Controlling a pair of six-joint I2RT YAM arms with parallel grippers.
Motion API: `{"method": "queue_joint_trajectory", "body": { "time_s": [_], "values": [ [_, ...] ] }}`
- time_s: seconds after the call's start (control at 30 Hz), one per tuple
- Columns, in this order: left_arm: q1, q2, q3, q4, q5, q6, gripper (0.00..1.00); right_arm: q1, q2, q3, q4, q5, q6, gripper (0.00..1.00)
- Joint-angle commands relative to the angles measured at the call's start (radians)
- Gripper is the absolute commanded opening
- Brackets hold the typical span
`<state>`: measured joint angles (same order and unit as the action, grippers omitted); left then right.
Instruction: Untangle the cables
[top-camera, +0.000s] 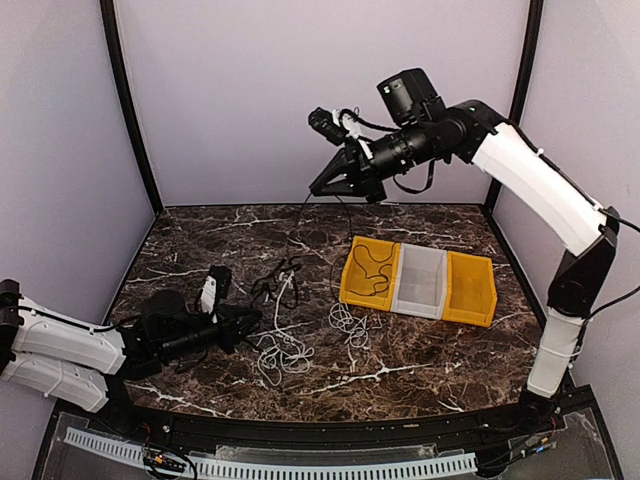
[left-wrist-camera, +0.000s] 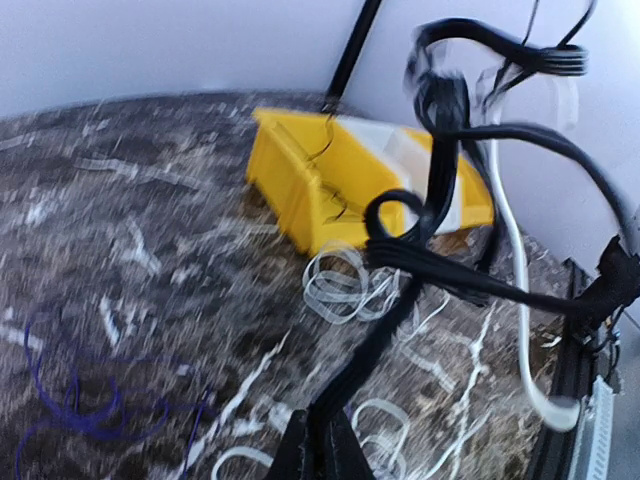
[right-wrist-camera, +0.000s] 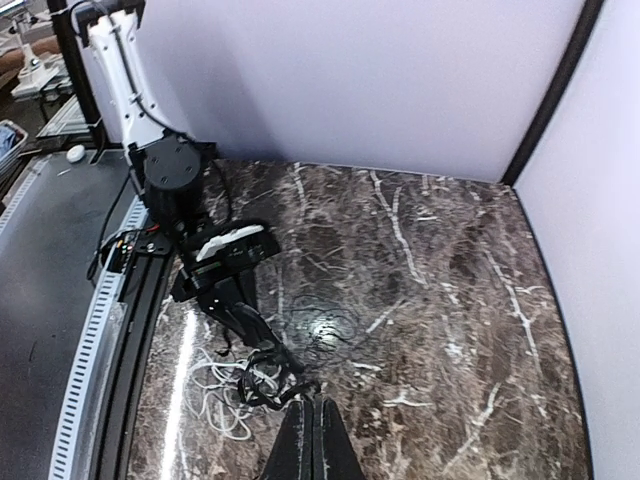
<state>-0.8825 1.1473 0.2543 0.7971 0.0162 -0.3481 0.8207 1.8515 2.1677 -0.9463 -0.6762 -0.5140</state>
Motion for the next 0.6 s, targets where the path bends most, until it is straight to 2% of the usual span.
{"method": "queue_joint_trajectory", "body": {
  "time_s": [0.0,0.13,0.27,0.47,0.57],
  "values": [
    [0.008,0.036,-0.111,-0.059,-0.131,-0.152,0.00,-0.086,-0.126,0.053,0.042,-0.061,0.013,0.00],
    [0.008,0.039,-0.147,-0.062,-0.170,-0.188,0.00,-0.112,-0.153,0.034,0.044,-0.058,0.015,0.00],
    [0.007,0.069,-0.119,-0.097,-0.191,-0.181,0.00,-0.120,-0.160,0.031,0.078,-0.019,0.011,0.00],
    [0.007,0.096,-0.114,-0.103,-0.195,-0.199,0.00,-0.148,-0.170,0.084,0.207,0.201,-0.067,0.00],
    [0.007,0.084,-0.113,-0.127,-0.189,-0.204,0.00,-0.174,-0.168,0.116,0.301,0.239,-0.078,0.00]
  ]
}}
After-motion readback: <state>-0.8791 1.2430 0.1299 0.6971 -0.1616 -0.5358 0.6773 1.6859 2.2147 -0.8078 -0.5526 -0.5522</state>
